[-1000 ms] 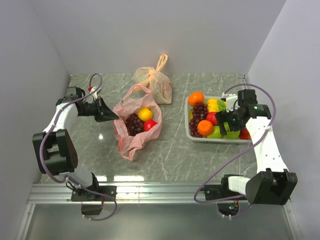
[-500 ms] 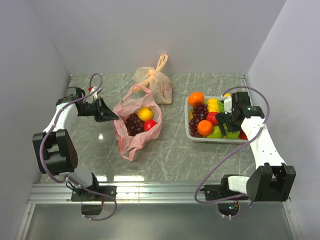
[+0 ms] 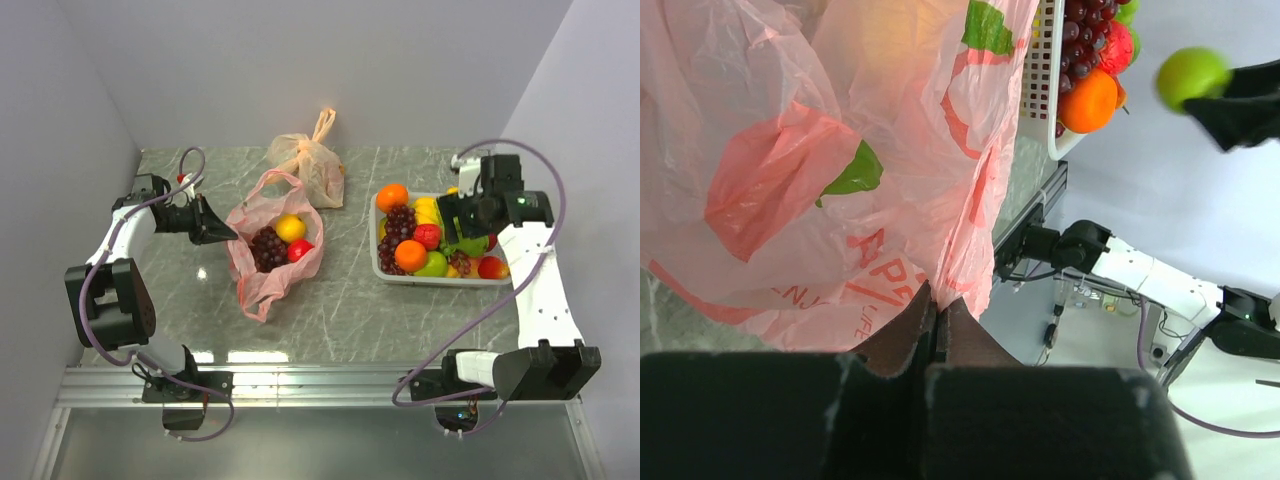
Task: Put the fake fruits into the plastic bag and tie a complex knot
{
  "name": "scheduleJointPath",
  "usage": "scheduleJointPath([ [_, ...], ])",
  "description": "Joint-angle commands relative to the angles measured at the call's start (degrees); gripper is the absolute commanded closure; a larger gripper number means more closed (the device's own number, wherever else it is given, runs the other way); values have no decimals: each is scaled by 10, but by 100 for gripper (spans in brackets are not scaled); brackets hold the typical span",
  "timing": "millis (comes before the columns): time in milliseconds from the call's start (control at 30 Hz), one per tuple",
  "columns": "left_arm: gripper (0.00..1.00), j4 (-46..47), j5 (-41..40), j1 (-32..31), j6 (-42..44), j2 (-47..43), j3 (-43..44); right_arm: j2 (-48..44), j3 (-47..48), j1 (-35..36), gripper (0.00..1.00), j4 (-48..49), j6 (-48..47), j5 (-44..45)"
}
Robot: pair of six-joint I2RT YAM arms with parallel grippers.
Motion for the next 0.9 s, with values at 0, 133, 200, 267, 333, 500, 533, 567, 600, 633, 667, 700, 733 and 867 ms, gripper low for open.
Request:
scheduleJointPath([
  [0, 100, -10, 6, 3, 19, -8, 10, 15, 94, 24, 52, -32, 15, -105],
  [133, 100, -10, 8, 3, 18, -6, 10, 51, 159, 114, 52, 5, 55, -144],
  [200, 100, -19, 7, 3, 26, -3, 17, 88, 193, 167, 52, 45, 76, -174],
  [267, 100, -26, 10, 5, 32, 0, 22, 128, 221, 203, 52, 76, 90, -193],
  [333, 100, -30, 12, 5, 31, 0, 24, 174, 239, 255, 52, 119, 115, -216],
  [500, 100, -49, 23, 13, 41, 4, 30, 256, 289, 360, 52, 209, 169, -243],
  [533, 100, -52, 26, 14, 46, 7, 32, 280, 289, 374, 52, 237, 174, -240],
  [567, 100, -57, 29, 17, 47, 10, 34, 294, 295, 406, 52, 246, 177, -238],
  [600, 100, -62, 34, 20, 51, 13, 37, 321, 297, 418, 53, 260, 178, -236],
  [633, 100, -65, 37, 21, 55, 17, 41, 333, 294, 430, 53, 269, 179, -223],
  [667, 100, -66, 42, 24, 55, 19, 43, 346, 290, 452, 53, 278, 181, -219],
  [700, 100, -67, 51, 26, 56, 21, 44, 357, 285, 462, 53, 289, 186, -216],
  [733, 100, -64, 53, 27, 55, 23, 46, 378, 274, 473, 53, 311, 187, -205],
  [867, 100, -63, 55, 27, 51, 26, 53, 438, 279, 514, 46, 294, 186, -213],
])
